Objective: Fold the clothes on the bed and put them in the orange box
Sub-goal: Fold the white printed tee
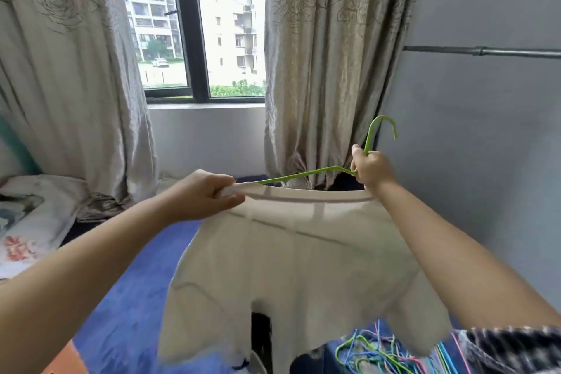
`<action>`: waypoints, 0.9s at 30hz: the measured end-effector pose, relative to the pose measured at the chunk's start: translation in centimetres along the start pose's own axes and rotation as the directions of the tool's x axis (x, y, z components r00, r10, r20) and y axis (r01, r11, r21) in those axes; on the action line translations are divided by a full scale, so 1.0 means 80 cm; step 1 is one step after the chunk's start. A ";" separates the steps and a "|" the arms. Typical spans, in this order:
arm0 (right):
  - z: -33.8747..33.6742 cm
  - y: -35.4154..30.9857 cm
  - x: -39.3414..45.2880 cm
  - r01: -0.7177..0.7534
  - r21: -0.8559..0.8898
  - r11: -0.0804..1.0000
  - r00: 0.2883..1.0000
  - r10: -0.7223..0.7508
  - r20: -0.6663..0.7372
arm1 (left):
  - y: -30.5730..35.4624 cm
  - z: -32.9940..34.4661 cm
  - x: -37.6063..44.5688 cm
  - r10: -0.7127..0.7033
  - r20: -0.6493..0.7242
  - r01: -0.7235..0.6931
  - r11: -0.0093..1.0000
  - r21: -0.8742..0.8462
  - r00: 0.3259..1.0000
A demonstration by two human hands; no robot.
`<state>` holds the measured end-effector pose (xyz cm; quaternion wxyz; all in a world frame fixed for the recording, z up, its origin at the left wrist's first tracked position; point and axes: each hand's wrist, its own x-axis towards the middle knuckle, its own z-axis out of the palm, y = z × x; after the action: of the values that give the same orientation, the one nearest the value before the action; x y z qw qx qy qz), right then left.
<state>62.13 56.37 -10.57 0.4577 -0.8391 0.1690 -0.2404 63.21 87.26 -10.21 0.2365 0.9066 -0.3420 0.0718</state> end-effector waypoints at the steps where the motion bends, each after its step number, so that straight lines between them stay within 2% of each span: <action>1: -0.002 0.003 -0.004 -0.043 0.004 0.999 0.999 0.043 -0.025 | 0.001 0.001 0.005 0.001 0.003 -0.001 1.000 0.004 1.000; 3: -0.009 0.012 -0.012 -0.158 0.056 0.986 0.984 0.162 -0.076 | 0.000 0.004 0.015 -0.034 -0.007 0.034 0.999 0.004 0.999; 4: -0.016 0.018 -0.011 -0.248 0.145 0.958 0.959 0.263 -0.101 | -0.002 0.006 0.019 -0.054 -0.006 0.054 0.998 0.011 0.999; 6: -0.038 0.021 -0.013 -0.407 0.484 0.775 0.868 0.493 -0.060 | -0.007 0.010 0.022 -0.087 0.011 0.086 0.995 0.058 0.996; 7: -0.049 0.021 -0.012 -0.416 0.607 0.677 0.843 0.538 -0.023 | -0.010 0.013 0.023 -0.115 0.023 0.113 0.991 0.070 0.993; 8: -0.057 0.019 -0.010 -0.389 0.689 0.611 0.844 0.537 0.001 | -0.010 0.016 0.025 -0.155 0.039 0.153 0.986 0.059 0.987; 10: -0.061 0.002 -0.010 -0.305 0.769 0.562 0.874 0.487 -0.008 | -0.005 0.020 0.032 -0.242 0.100 0.248 0.967 -0.051 0.965; 12: -0.057 -0.020 -0.005 -0.214 0.796 0.565 0.908 0.416 -0.051 | 0.006 0.021 0.041 -0.305 0.150 0.335 0.905 -0.263 0.941; 14: -0.059 -0.038 0.001 -0.109 0.777 0.620 0.919 0.360 -0.159 | 0.010 0.024 0.048 -0.399 0.135 0.409 0.759 -0.506 0.907; 16: -0.071 -0.042 0.016 0.001 0.636 0.772 0.903 0.272 -0.332 | -0.003 0.018 0.055 -0.571 0.034 0.417 0.556 -0.719 0.820; 17: -0.077 -0.043 0.019 0.029 0.509 0.860 0.889 0.211 -0.407 | -0.012 0.014 0.057 -0.674 -0.058 0.388 0.491 -0.780 0.736; 18: -0.082 -0.040 0.022 0.030 0.360 0.932 0.882 0.145 -0.448 | -0.021 0.010 0.059 -0.735 -0.183 0.364 0.516 -0.776 0.652; 19: -0.086 -0.035 0.019 0.009 0.173 0.985 0.889 0.072 -0.453 | -0.030 0.005 0.060 -0.736 -0.324 0.369 0.608 -0.703 0.595; 20: -0.090 -0.026 0.016 -0.008 -0.008 1.000 0.907 0.004 -0.420 | -0.034 0.003 0.057 -0.686 -0.441 0.416 0.714 -0.564 0.578; 21: -0.092 -0.014 0.010 -0.004 -0.136 0.991 0.928 -0.047 -0.369 | -0.035 0.003 0.052 -0.613 -0.522 0.451 0.790 -0.416 0.594; 23: -0.091 0.017 -0.002 0.010 -0.310 0.951 0.958 -0.098 -0.271 | -0.035 0.013 0.044 -0.490 -0.551 0.459 0.864 -0.205 0.675; 25: -0.073 0.066 -0.012 -0.006 -0.441 0.898 0.982 -0.079 -0.173 | -0.042 0.047 0.034 -0.485 -0.424 0.535 0.845 0.001 0.765; 27: -0.054 0.120 -0.024 -0.038 -0.562 0.826 0.997 -0.004 -0.073 | -0.053 0.094 0.026 -0.562 -0.188 0.591 0.786 0.184 0.806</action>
<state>57.56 49.35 -17.19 0.1860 -0.9262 0.2558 -0.2052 67.30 85.23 -17.82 0.1594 0.9827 -0.0224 0.0916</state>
